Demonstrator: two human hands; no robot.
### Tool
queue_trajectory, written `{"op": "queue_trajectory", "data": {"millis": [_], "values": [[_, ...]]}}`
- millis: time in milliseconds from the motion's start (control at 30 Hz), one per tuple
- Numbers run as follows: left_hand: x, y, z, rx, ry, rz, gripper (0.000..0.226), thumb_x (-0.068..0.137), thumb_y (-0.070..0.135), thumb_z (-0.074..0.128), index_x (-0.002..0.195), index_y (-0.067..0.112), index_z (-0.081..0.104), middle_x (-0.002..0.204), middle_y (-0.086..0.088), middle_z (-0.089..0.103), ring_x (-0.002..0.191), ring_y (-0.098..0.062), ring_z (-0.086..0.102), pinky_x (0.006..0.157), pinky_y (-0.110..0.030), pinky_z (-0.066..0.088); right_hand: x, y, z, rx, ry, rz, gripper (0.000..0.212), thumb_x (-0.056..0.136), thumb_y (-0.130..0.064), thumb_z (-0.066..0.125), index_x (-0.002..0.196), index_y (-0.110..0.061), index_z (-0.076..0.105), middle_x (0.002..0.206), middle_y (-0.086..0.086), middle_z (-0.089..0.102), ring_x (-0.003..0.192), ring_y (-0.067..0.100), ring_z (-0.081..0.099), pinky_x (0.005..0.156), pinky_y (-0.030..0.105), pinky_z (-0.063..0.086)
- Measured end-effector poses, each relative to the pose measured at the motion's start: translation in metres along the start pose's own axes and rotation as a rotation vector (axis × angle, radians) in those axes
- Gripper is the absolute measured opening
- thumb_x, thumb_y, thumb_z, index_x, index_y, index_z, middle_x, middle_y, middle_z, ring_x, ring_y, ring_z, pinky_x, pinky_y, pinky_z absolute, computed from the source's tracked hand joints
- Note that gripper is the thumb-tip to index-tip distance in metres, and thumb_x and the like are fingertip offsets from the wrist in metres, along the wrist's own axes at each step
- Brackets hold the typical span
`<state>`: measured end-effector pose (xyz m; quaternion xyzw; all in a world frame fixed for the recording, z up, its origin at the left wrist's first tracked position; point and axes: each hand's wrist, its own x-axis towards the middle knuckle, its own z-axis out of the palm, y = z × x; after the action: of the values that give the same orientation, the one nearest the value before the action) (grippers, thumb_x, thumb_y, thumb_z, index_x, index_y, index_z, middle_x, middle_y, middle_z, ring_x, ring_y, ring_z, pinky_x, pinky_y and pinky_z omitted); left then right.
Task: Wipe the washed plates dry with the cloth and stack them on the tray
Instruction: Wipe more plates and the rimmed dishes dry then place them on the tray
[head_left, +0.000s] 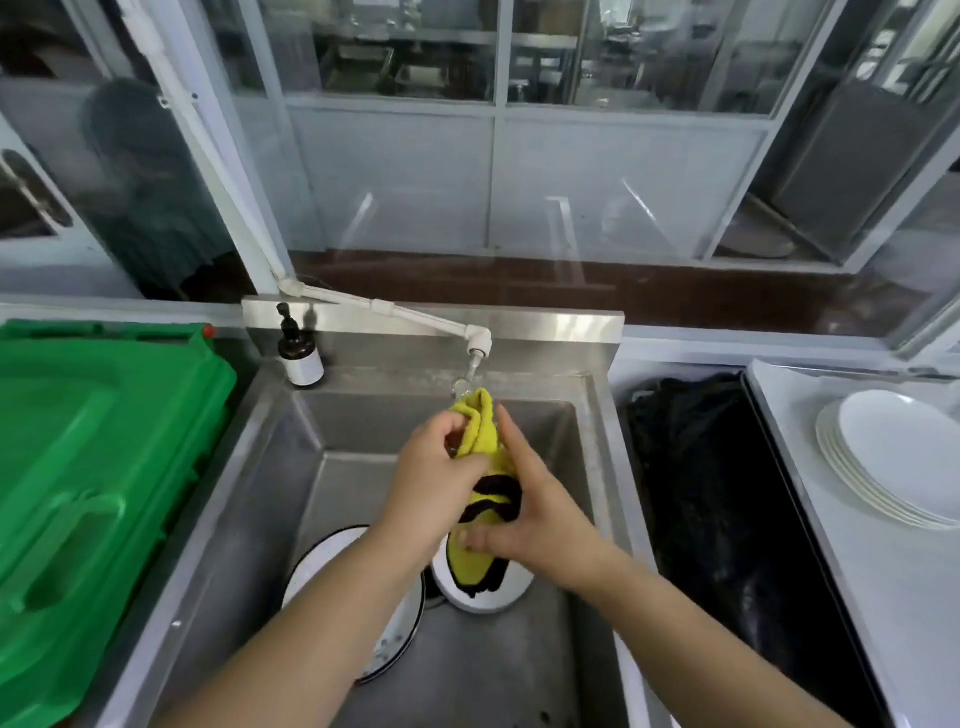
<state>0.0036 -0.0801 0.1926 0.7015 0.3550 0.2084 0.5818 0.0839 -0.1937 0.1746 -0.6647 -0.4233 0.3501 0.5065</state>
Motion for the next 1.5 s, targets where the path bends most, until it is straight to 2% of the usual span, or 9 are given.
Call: {"op": "queue_trajectory", "data": {"millis": [100, 200, 300, 400, 600, 700, 1033, 1267, 1500], "values": [[0.018, -0.02, 0.019, -0.059, -0.123, -0.106, 0.006, 0.073, 0.023, 0.069, 0.078, 0.024, 0.066, 0.071, 0.007, 0.067, 0.064, -0.008, 0.063, 0.057, -0.021, 0.049, 0.009, 0.034, 0.003, -0.138, 0.294, -0.003, 0.077, 0.074, -0.014, 0.074, 0.132, -0.054, 0.041, 0.116, -0.025, 0.063, 0.104, -0.001, 0.062, 0.085, 0.032, 0.054], [0.047, -0.064, 0.017, 0.059, -0.126, -0.181, 0.032, 0.061, 0.055, 0.06, 0.072, 0.026, 0.069, 0.07, 0.001, 0.071, 0.066, -0.016, 0.066, 0.061, -0.031, 0.053, 0.01, 0.075, -0.01, -0.165, 0.442, 0.164, 0.056, 0.079, -0.011, 0.064, 0.109, -0.058, 0.055, 0.098, -0.031, 0.066, 0.093, -0.008, 0.062, 0.081, 0.03, 0.054], [0.071, -0.145, 0.014, 0.316, -0.055, -0.268, 0.016, 0.072, 0.041, 0.059, 0.067, 0.027, 0.062, 0.071, 0.0, 0.069, 0.069, -0.026, 0.064, 0.067, -0.037, 0.051, 0.009, 0.117, -0.019, -0.165, 0.51, 0.311, 0.06, 0.083, -0.003, 0.059, 0.099, -0.06, 0.052, 0.086, -0.04, 0.062, 0.083, -0.017, 0.058, 0.065, 0.008, 0.044], [0.082, -0.233, 0.026, 0.665, -0.099, -0.315, 0.012, 0.086, 0.027, 0.058, 0.082, 0.022, 0.067, 0.085, -0.003, 0.07, 0.072, -0.022, 0.058, 0.062, -0.029, 0.041, 0.01, 0.157, -0.02, -0.16, 0.548, 0.389, 0.058, 0.084, -0.006, 0.061, 0.102, -0.06, 0.052, 0.086, -0.038, 0.063, 0.081, -0.016, 0.059, 0.06, 0.005, 0.043], [0.106, -0.329, 0.056, 0.865, -0.087, -0.378, 0.024, 0.087, 0.03, 0.059, 0.106, 0.017, 0.066, 0.11, -0.006, 0.065, 0.097, -0.026, 0.061, 0.066, -0.029, 0.042, 0.018, 0.223, -0.008, -0.173, 0.529, 0.486, 0.054, 0.079, -0.017, 0.075, 0.118, -0.05, 0.056, 0.09, -0.018, 0.07, 0.085, 0.003, 0.067, 0.071, 0.027, 0.057], [0.113, -0.345, 0.06, 0.919, -0.063, -0.42, 0.033, 0.083, 0.04, 0.063, 0.109, 0.02, 0.062, 0.111, -0.002, 0.063, 0.1, -0.024, 0.061, 0.066, -0.029, 0.043, 0.02, 0.241, -0.005, -0.19, 0.493, 0.487, 0.056, 0.081, -0.018, 0.074, 0.121, -0.051, 0.054, 0.092, -0.018, 0.07, 0.086, 0.003, 0.067, 0.073, 0.033, 0.057], [0.127, -0.357, 0.071, 1.161, -0.193, -0.449, 0.039, 0.081, 0.049, 0.063, 0.107, 0.021, 0.061, 0.102, 0.002, 0.066, 0.095, -0.019, 0.063, 0.062, -0.025, 0.041, 0.02, 0.251, -0.008, -0.183, 0.4, 0.511, 0.058, 0.084, -0.013, 0.064, 0.119, -0.058, 0.051, 0.09, -0.022, 0.069, 0.083, -0.001, 0.065, 0.062, 0.015, 0.051], [0.126, -0.345, 0.069, 1.132, -0.104, -0.406, 0.011, 0.085, 0.019, 0.054, 0.09, 0.013, 0.061, 0.096, -0.004, 0.066, 0.088, -0.024, 0.062, 0.058, -0.026, 0.038, 0.02, 0.239, -0.007, -0.142, 0.403, 0.475, 0.052, 0.084, -0.023, 0.07, 0.119, -0.058, 0.051, 0.096, -0.026, 0.067, 0.09, -0.006, 0.063, 0.063, 0.004, 0.046], [0.125, -0.348, 0.072, 1.074, -0.084, -0.454, 0.038, 0.084, 0.043, 0.064, 0.109, 0.014, 0.059, 0.117, -0.006, 0.052, 0.109, -0.023, 0.05, 0.072, -0.031, 0.044, 0.016, 0.232, -0.007, -0.146, 0.383, 0.468, 0.054, 0.085, -0.022, 0.069, 0.116, -0.063, 0.05, 0.096, -0.026, 0.068, 0.089, -0.004, 0.064, 0.064, 0.008, 0.049]]}}
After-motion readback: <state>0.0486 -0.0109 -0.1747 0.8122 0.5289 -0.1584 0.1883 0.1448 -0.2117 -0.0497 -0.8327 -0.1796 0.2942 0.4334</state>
